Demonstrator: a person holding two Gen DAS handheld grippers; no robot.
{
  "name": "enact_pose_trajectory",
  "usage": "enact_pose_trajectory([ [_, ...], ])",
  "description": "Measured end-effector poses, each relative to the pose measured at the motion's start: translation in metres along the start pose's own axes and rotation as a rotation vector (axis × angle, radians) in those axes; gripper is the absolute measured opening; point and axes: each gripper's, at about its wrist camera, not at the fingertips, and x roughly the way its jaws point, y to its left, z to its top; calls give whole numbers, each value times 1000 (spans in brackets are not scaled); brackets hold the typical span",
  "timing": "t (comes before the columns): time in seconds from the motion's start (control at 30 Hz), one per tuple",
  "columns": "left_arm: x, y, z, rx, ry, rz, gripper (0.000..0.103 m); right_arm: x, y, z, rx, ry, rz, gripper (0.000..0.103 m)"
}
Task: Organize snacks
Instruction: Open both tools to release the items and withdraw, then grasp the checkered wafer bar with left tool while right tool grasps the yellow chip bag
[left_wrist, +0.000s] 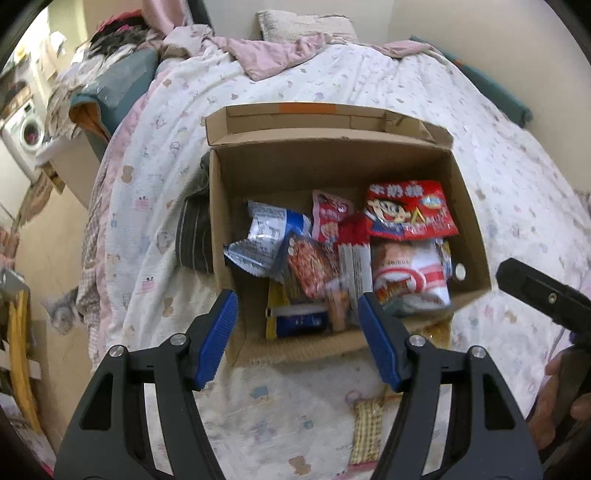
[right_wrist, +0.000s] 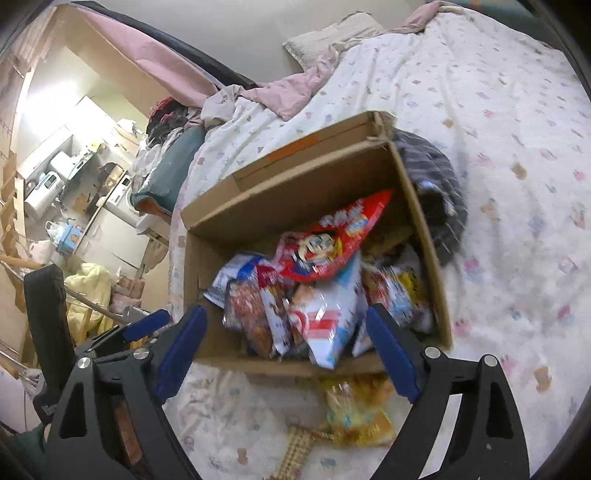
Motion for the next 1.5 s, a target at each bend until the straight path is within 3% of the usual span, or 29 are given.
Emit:
enact_pose_trajectory([
  [0.43, -9, -3, -37, -3, 31, -2, 64, -22, -39, -60, 117, 52, -73, 90],
  [0.6, -5, -5, -55, -9, 74, -7, 64, -17, -45, -74, 141, 95, -105, 97],
  [0.8, -1, 1, -71, -18, 103, -1, 64, -2, -46, -87, 143, 164, -146, 103],
  [1.1, 3, 31, -81, -89, 136, 2, 64, 29, -50, -92, 206, 251, -203, 103],
  [1.37, 8, 38, -88, -82, 159, 8, 64, 82, -33, -87, 131, 304, -349, 103],
  [1.43, 10, 40, -90, -93, 173, 2, 64, 91, -37, -88, 129, 337, -368, 100],
  [1.5, 13, 38, -91, -105, 187, -19, 64, 94, -42, -91, 134, 356, -373, 72],
])
